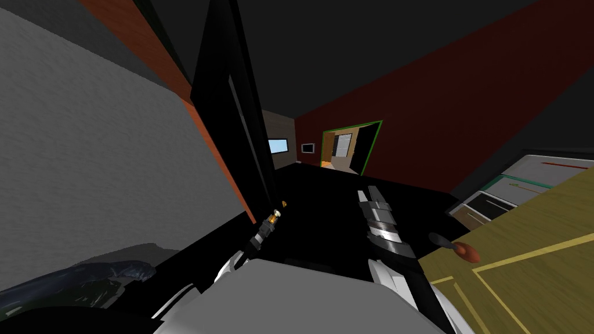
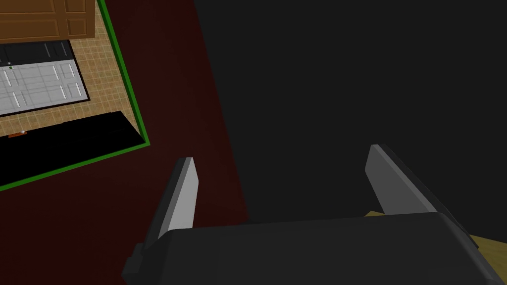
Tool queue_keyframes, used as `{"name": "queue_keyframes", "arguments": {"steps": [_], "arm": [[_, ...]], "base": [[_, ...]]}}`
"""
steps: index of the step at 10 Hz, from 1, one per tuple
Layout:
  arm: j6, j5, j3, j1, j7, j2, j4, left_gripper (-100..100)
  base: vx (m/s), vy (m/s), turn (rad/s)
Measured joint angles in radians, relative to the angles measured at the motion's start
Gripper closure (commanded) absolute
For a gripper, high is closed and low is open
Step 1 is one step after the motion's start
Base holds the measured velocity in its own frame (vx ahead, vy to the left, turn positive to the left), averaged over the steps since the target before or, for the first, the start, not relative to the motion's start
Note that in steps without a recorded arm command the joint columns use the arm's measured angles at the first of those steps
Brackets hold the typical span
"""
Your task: Push the door open
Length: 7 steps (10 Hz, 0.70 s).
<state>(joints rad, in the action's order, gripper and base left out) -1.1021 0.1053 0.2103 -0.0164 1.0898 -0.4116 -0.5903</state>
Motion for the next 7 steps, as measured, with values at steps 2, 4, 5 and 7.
{"name": "queue_keyframes", "arguments": {"steps": [2,4,5,7], "arm": [[0.001,-0.002,0.000,0.000,-0.012,0.001,0.002,100],[0.005,-0.008,0.001,0.001,-0.046,0.004,0.002,100],[0.004,-0.011,0.001,-0.002,-0.066,0.007,0.006,100],[0.012,-0.020,0.003,-0.001,-0.118,0.012,-0.001,100]], "base": [[0.012,0.001,0.008],[0.016,0.000,0.008],[0.021,-0.004,0.009],[0.029,-0.007,0.006]]}}
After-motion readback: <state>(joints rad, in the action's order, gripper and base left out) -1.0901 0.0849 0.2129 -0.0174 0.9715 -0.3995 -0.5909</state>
